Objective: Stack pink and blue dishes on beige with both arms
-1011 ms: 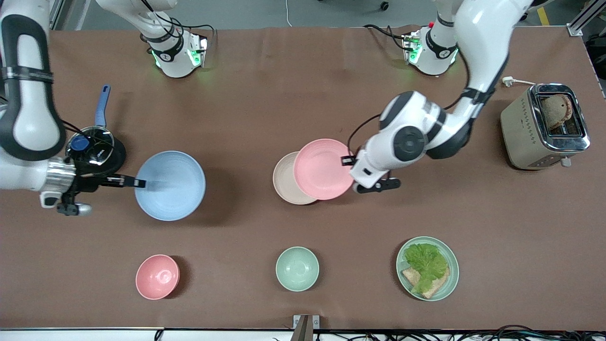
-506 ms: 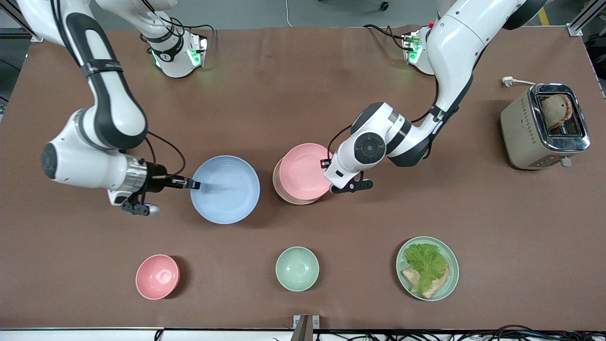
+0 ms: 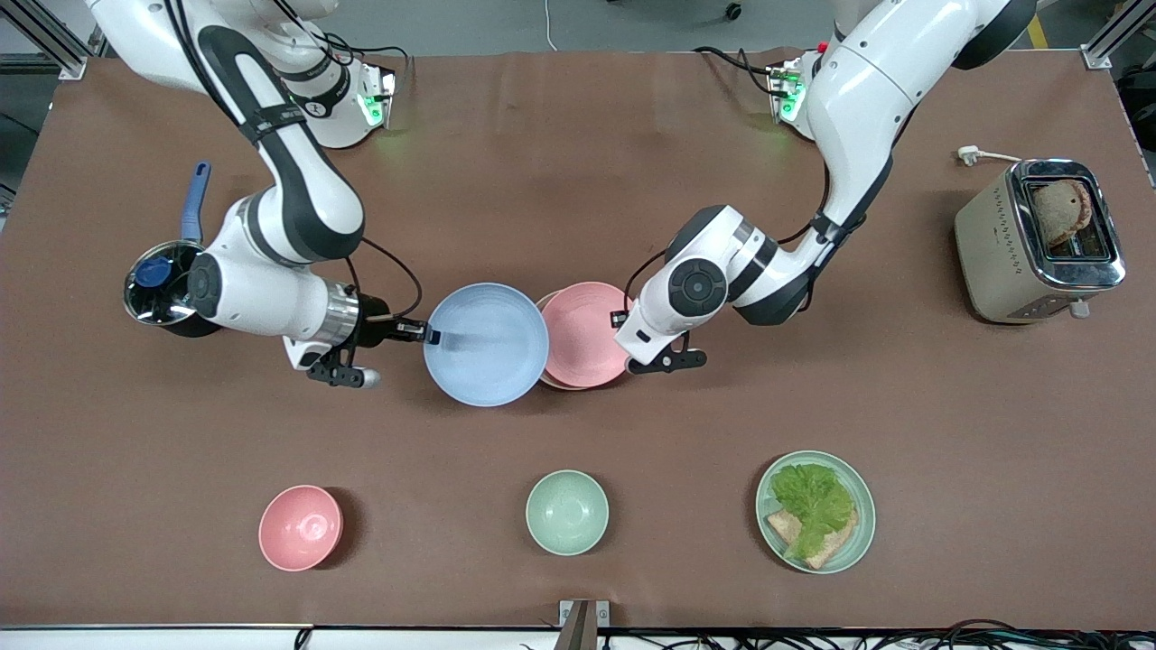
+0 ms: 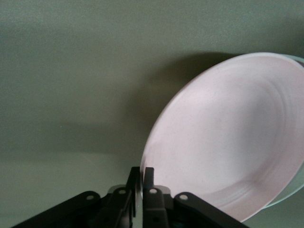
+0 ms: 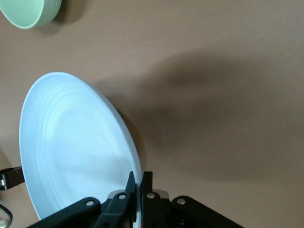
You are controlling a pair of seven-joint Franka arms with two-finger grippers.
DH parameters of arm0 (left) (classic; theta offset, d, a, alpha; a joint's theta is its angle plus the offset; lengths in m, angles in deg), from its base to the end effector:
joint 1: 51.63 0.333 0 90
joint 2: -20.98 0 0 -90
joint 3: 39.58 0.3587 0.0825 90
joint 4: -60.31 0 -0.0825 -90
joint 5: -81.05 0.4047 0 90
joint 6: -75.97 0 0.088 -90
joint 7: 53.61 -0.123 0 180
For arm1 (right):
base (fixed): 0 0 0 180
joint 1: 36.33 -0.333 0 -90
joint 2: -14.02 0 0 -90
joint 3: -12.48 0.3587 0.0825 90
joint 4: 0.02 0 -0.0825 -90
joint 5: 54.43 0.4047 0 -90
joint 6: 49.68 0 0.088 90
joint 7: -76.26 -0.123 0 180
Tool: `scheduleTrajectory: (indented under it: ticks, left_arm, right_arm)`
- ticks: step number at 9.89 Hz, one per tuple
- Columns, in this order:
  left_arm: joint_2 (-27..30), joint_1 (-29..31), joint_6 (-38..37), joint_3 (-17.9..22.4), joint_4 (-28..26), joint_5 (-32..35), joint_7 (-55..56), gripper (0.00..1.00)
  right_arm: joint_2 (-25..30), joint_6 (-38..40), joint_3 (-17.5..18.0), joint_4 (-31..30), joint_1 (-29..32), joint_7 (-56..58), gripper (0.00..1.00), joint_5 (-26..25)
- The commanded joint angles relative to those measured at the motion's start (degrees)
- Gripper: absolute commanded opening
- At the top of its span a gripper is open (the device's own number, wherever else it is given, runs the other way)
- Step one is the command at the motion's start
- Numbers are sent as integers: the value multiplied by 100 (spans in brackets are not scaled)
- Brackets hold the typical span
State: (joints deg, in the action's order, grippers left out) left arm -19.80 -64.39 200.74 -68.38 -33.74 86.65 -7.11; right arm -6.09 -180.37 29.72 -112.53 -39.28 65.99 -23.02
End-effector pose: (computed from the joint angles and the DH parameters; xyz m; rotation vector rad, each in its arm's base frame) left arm 0.5678 -0.4356 0.2370 2.9983 0.1752 -0.3543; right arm 0.5997 0.2304 0.3175 -2.6334 0.2825 0.2241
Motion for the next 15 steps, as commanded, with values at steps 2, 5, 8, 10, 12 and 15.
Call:
scheduleTrajectory:
  ticks: [2,5,8,10,12,15]
  left_arm:
    - [-132,-33,109,49,98,73,79,100]
    - [893,553,-704,49,421,152,-18,100]
    - [1669,1108,-1715,58,1308,161,-464,100]
    - [1959,1625,-2550,40,1652,144,-1532,100]
    - [2607,2311,-2852,14,1645,152,-2701,100]
    - [3364,2778,-3581,84,1575,65,-3741,100]
  right_arm:
    - [157,-369,209,-403,-83,-283,1,-100]
    - [87,-1043,638,-640,-162,-529,1,-100]
    - [-106,-1395,754,-711,-407,-976,2,-91]
    - [-579,-2228,754,-702,-671,-1065,2,-91]
    - [-765,-2434,754,-667,-803,-1074,3,-91]
    - [-836,-2435,754,-658,-804,-1065,63,-91]
